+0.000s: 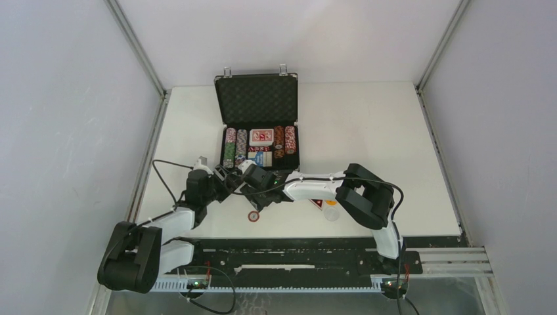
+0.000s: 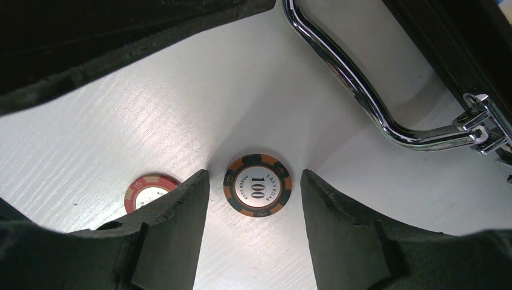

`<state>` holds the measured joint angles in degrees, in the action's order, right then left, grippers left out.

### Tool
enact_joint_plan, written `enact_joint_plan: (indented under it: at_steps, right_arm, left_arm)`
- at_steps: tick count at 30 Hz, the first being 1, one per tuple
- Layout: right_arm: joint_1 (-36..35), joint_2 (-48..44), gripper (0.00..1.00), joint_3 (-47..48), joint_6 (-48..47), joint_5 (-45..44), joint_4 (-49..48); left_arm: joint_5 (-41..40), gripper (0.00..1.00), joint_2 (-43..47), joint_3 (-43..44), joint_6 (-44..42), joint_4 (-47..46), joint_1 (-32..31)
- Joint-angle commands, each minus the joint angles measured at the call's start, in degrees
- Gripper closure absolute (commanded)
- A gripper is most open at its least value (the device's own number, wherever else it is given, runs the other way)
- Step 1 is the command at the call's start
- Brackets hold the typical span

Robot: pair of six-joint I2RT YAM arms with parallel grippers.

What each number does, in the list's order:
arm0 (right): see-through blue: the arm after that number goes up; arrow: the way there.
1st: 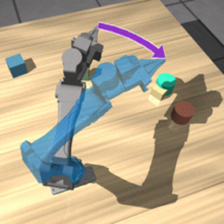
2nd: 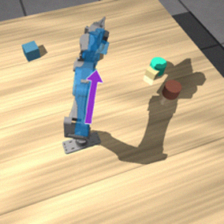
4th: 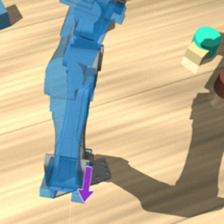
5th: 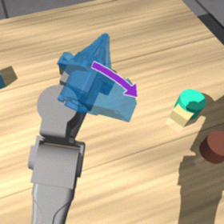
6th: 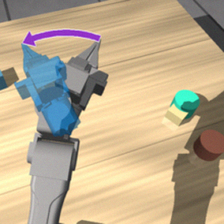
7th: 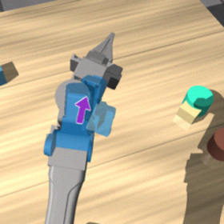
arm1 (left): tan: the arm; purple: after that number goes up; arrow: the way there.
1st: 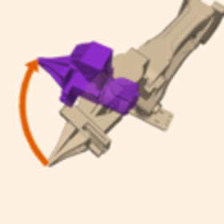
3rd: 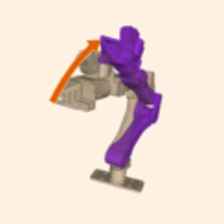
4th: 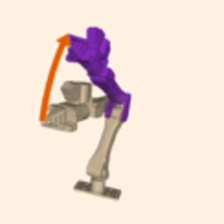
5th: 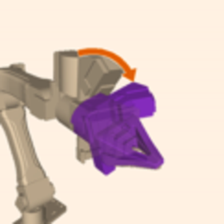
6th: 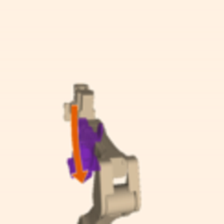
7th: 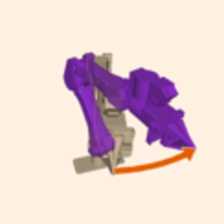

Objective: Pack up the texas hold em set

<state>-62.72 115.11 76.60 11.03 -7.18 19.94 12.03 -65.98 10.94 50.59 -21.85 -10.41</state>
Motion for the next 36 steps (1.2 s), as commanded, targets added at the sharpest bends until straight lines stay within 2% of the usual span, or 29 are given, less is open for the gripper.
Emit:
enact_joint_plan:
  at_steps: [1,25,30,36]
  right_arm:
    - [-0.3,0.7,0.35,-1.9,1.5,1.0,4.5]
    - [-1.1,1.3,0.46,-1.9,1.8,0.6,4.9]
    - [-1.2,1.2,0.35,-1.9,2.0,0.4,5.4]
    - [-1.4,1.1,0.35,-2.1,2.0,0.4,5.8]
  left_arm:
    - [-3.6,0.26,-0.7,0.4,-1.0,6.1,0.2]
    - [-1.6,0.27,-2.4,0.0,-0.7,3.7,0.4]
    - [-1.2,0.27,-2.6,0.0,-0.7,3.4,0.4]
    - [-1.2,0.27,-2.6,0.0,-0.7,3.3,0.4]
